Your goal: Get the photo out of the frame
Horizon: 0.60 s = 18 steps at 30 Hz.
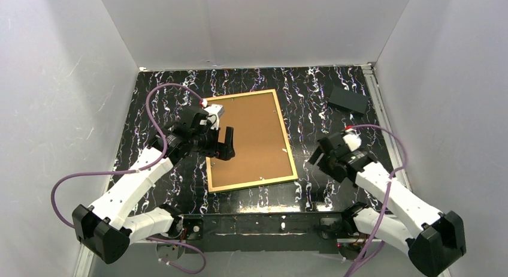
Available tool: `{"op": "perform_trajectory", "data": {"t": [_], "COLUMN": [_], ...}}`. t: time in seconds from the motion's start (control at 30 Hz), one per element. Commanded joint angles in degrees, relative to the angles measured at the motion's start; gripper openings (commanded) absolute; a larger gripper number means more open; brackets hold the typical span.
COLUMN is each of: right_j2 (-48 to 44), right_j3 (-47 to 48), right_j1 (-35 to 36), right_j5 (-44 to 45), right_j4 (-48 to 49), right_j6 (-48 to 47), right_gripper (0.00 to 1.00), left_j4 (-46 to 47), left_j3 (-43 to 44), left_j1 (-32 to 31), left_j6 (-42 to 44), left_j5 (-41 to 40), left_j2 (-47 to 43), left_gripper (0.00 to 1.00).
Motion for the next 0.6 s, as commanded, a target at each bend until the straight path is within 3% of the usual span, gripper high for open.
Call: {"op": "perform_trajectory", "data": {"t": [0.0, 0.23, 0.37, 0.57], "right_j2": [-3.66, -3.87, -0.17, 6.84], "right_j3": [5.62, 9.79, 9.85, 11.95], "right_j1": [-11.66, -42.93, -56.79, -68.93], "right_j5": [8.63, -1.46, -3.47, -3.01], "right_j4": [-11.6, -5.55, -6.49, -12.69], "right_j6": [-3.56, -20.65, -15.93, -5.71], "right_gripper": [0.87, 0.86, 0.88, 0.96], "left_j4": [-2.15, -2.59, -3.05, -6.77], "left_j3": [3.08, 11.08, 9.04, 6.56], "left_j1": [-1.1, -2.12, -2.7, -7.44], "left_j6": [-3.19, -4.23, -3.44, 1.77], "left_j5": [3.85, 10.72, 11.27, 5.48], "left_j2": [-0.01, 4.89, 5.71, 5.16], "left_gripper": [0.98, 0.98, 0.98, 0.98]}}
